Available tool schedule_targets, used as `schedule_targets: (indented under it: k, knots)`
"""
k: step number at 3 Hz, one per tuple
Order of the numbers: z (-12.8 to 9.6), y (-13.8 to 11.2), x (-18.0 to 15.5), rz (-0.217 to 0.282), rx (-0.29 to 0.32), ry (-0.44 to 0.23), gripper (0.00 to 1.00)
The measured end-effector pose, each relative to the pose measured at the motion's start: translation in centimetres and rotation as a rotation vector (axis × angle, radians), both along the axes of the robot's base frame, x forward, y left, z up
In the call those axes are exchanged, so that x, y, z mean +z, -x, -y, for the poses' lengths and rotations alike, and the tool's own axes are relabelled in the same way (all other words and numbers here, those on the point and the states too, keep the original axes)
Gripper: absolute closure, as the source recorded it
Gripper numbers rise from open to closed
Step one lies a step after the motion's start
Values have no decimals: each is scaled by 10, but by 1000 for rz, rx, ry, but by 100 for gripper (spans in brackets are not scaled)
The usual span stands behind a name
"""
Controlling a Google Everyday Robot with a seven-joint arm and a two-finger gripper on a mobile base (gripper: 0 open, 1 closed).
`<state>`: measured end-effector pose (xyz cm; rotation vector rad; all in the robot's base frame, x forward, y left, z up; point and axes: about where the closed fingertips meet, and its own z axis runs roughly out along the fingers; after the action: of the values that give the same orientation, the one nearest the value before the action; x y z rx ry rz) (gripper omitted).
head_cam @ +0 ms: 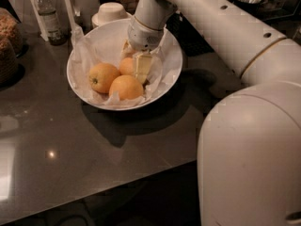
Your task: Pick orange from white bowl
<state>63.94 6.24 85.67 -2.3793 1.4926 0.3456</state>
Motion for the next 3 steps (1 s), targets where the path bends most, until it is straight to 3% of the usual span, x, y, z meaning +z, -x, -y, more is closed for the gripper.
schedule_targets:
  k: [1,2,3]
  knots:
    - [8,5,-3,-23,-59,-11,96]
    - [8,5,0,-23,-59,-11,100]
    - [29,11,25,56,-163,-23,100]
